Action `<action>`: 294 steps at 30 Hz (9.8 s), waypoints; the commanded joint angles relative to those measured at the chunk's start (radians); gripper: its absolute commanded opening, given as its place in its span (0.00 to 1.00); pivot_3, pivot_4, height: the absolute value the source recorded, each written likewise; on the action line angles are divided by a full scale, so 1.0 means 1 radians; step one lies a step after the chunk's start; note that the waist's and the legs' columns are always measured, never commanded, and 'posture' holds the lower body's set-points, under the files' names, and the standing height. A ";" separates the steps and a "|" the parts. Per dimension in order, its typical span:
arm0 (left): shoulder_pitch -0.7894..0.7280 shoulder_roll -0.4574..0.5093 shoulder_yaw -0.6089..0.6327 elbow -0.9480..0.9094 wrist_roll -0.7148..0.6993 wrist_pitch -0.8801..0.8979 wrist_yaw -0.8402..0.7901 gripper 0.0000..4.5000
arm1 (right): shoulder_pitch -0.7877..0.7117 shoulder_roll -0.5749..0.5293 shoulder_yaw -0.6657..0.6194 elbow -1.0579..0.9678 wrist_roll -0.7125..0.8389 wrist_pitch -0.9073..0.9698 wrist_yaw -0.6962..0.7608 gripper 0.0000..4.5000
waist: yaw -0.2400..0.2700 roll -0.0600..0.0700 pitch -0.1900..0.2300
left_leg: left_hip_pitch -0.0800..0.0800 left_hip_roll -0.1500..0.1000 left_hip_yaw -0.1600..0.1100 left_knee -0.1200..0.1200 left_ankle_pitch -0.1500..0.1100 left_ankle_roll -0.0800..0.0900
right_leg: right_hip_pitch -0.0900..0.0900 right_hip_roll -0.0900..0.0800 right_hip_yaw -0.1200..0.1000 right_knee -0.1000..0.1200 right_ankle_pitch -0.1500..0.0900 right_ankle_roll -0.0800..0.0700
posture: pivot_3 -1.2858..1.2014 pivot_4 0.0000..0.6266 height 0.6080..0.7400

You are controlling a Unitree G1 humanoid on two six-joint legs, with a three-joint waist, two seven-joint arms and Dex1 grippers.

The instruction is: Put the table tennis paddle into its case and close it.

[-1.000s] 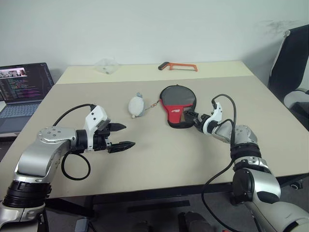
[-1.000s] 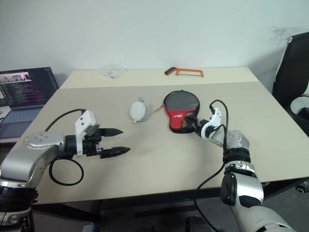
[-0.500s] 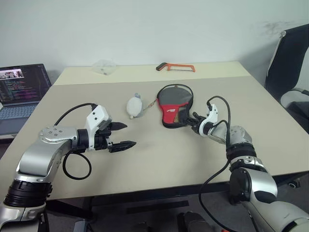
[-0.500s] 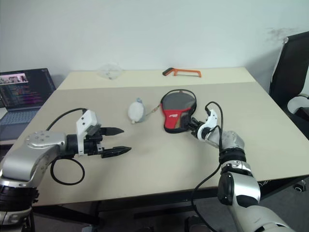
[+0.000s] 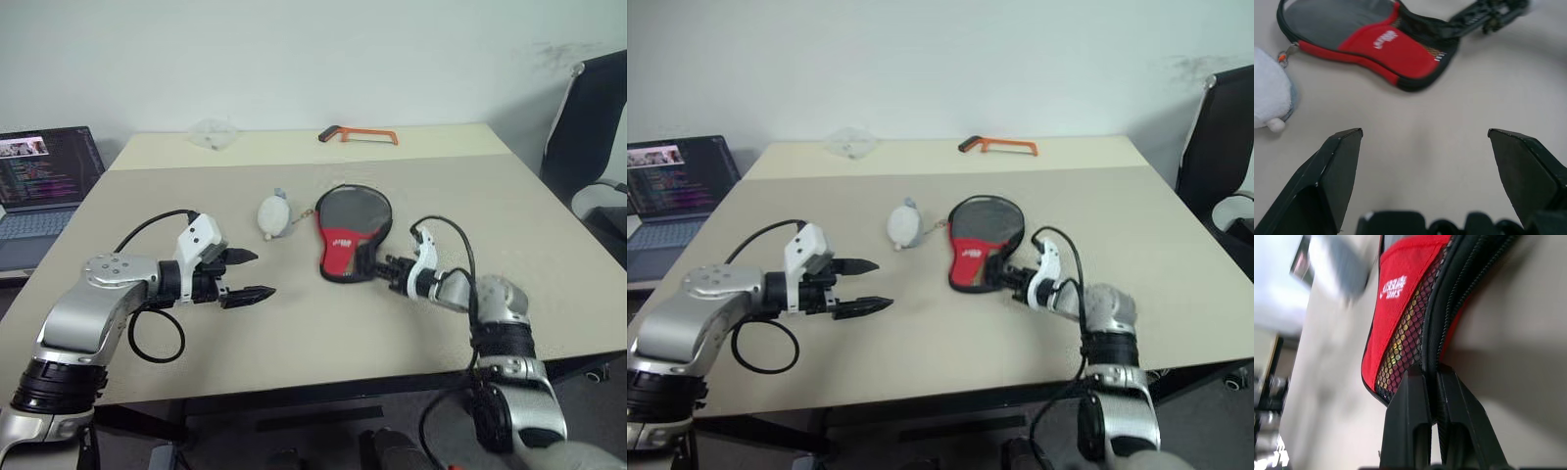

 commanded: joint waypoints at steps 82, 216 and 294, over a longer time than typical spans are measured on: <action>-0.402 -0.288 -0.113 0.554 0.309 -0.193 0.328 1.00 | 0.151 0.084 0.383 0.093 -0.412 -0.656 0.064 0.99 | 0.026 -0.012 -0.012 | 0.017 -0.001 -0.001 0.000 0.000 0.000 | 0.019 0.001 -0.002 -0.007 0.001 0.002 | 0.52 0.24 1.00; -0.891 -0.887 -0.625 1.489 1.205 -0.872 1.312 0.10 | 0.224 0.090 0.424 -0.035 -0.501 -0.294 0.088 1.00 | 0.035 -0.015 -0.025 | 0.017 -0.002 -0.005 -0.001 0.000 0.000 | 0.023 -0.001 -0.011 -0.010 -0.005 0.013 | 0.52 0.24 1.00; -0.892 -0.858 -0.691 1.497 1.262 -1.000 1.370 0.10 | 0.408 -0.011 0.439 -0.176 -0.570 -0.601 0.062 1.00 | 0.050 -0.010 -0.017 | 0.006 -0.005 -0.015 -0.001 -0.002 -0.002 | 0.017 -0.006 -0.023 -0.009 -0.013 0.021 | 0.52 0.24 1.00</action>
